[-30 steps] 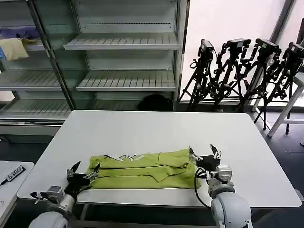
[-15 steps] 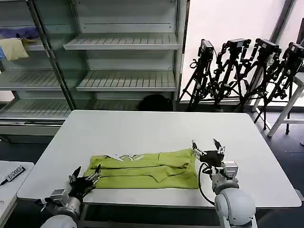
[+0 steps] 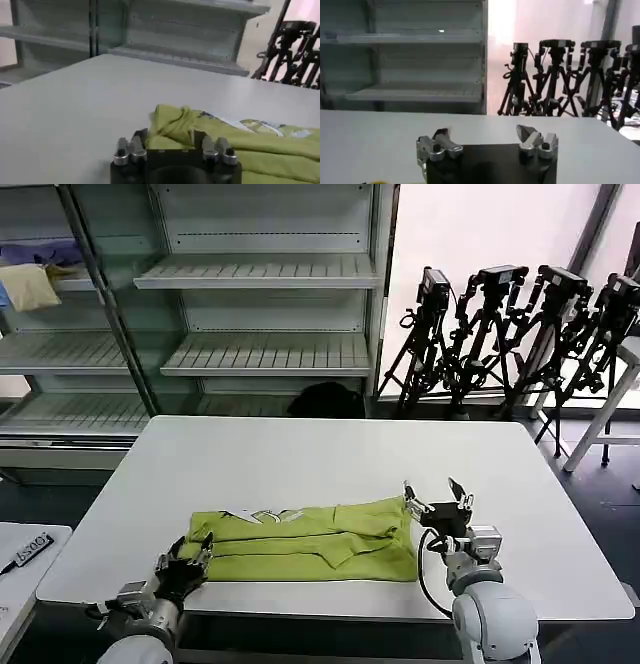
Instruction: Fold and organize the clothes.
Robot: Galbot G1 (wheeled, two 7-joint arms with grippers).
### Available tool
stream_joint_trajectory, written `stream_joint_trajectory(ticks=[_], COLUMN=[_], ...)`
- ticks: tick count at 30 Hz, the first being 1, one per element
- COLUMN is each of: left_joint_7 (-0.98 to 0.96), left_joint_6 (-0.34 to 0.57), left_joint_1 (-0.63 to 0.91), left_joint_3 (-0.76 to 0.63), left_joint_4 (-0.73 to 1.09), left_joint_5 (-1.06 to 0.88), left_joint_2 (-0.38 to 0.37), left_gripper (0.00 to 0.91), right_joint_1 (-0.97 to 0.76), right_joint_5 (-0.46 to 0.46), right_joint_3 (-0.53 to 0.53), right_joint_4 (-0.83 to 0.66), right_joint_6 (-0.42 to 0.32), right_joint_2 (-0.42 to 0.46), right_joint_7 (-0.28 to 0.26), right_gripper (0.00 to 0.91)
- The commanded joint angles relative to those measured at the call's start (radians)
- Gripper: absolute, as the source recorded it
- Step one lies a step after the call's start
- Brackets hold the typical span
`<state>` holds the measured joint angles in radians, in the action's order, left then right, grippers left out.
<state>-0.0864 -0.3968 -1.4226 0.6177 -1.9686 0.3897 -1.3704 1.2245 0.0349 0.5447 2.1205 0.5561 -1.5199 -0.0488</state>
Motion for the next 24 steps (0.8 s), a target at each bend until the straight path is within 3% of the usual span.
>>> stream_joint_trajectory(ticks=[1, 3, 6, 16, 19, 24], left_joint_7=[-0.008, -0.01, -0.008, 0.016, 0.059, 0.154], left_joint_6=[-0.012, -0.008, 0.003, 0.117, 0.17, 0.183], left_joint_1=[0.005, 0.008, 0.01, 0.012, 0.018, 0.061], left_joint_3=[-0.012, -0.016, -0.022, -0.004, 0.048, 0.209], left_joint_4=[0.008, 0.011, 0.019, 0.027, 0.016, 0.036], left_joint_5=[-0.001, -0.007, -0.036, -0.142, -0.194, -0.297], left_joint_2=[-0.009, -0.011, -0.018, -0.014, 0.008, 0.081], left_gripper=[0.121, 0.02, 0.0, 0.0, 0.0, 0.0], right_joint_1=[0.002, 0.005, 0.011, 0.016, 0.017, 0.016], right_joint_5=[0.001, -0.003, -0.009, -0.012, -0.012, -0.01], right_joint_3=[0.004, 0.005, 0.004, 0.007, 0.012, 0.018], right_joint_4=[0.0, -0.005, -0.013, -0.014, -0.02, -0.031], right_joint_6=[-0.003, -0.008, -0.016, -0.018, -0.021, -0.027], right_joint_2=[0.003, 0.005, 0.005, 0.009, 0.011, 0.013], right_joint_7=[-0.003, -0.004, -0.005, -0.005, -0.004, -0.005], right_gripper=[0.907, 0.907, 0.907, 0.907, 0.907, 0.907])
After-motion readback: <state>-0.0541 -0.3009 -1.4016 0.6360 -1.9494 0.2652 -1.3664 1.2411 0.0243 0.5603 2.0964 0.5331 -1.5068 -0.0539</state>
